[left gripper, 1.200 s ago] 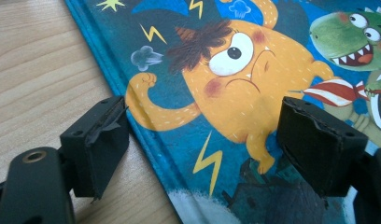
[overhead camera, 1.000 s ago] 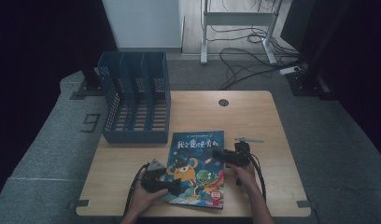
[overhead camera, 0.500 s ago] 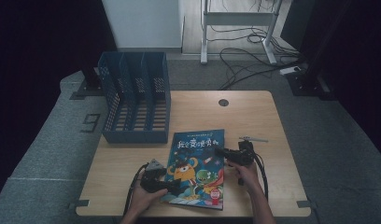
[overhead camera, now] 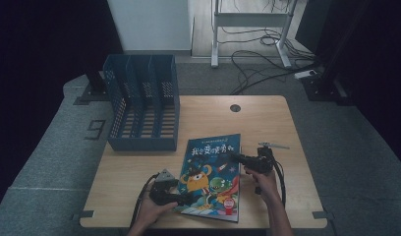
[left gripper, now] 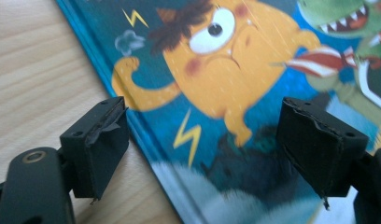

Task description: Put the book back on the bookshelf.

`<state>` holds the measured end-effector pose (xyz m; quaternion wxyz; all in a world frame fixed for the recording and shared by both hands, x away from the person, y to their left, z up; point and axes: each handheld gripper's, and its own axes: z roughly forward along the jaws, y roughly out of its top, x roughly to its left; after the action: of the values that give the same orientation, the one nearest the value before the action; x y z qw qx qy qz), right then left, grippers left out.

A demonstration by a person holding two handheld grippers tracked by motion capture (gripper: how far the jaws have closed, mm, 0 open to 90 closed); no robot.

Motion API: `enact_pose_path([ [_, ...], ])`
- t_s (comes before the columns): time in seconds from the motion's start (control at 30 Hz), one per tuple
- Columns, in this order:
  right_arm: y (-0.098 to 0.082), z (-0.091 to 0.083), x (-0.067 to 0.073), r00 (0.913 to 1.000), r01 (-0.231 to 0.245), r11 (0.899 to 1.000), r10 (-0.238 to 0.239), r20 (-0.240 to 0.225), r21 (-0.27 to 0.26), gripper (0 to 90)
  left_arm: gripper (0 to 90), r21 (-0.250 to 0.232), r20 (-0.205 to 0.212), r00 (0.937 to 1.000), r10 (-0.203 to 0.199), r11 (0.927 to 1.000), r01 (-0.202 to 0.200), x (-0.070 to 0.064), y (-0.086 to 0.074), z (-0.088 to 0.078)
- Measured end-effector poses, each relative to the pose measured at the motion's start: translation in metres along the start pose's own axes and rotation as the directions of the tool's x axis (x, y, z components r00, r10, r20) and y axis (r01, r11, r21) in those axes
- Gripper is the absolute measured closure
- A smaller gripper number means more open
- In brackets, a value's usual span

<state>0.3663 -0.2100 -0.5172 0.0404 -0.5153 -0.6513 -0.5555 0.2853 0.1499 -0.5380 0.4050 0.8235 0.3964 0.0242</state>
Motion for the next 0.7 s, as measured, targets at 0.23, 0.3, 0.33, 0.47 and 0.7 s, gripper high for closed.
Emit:
enact_pose_path([
  [0.23,0.003,-0.013,-0.008,0.9995,-0.018,0.999,0.019,0.026,-0.037,71.7,15.5,0.055,0.027,0.9977,0.063,0.9964,-0.064,-0.016,-0.002,0.002],
  [0.3,0.004,-0.017,-0.01,0.9992,-0.022,0.999,0.024,0.032,-0.042,71.8,15.4,0.058,0.034,0.9968,0.072,0.9956,-0.074,-0.021,-0.003,0.002],
  [0.33,0.004,-0.018,-0.012,0.9991,-0.021,0.999,0.023,0.036,-0.047,71.7,15.3,0.061,0.038,0.9964,0.075,0.9951,-0.078,-0.022,-0.004,0.002],
  [0.47,0.005,-0.023,-0.015,0.9985,-0.028,0.998,0.031,0.046,-0.055,71.9,15.1,0.072,0.043,0.9959,0.08,0.9939,-0.083,-0.024,-0.007,0.002],
  [0.7,0.006,-0.029,-0.019,0.9974,-0.039,0.997,0.043,0.058,-0.068,72.0,14.4,0.092,0.027,0.9934,0.111,0.9893,-0.113,-0.03,-0.009,0.005],
])
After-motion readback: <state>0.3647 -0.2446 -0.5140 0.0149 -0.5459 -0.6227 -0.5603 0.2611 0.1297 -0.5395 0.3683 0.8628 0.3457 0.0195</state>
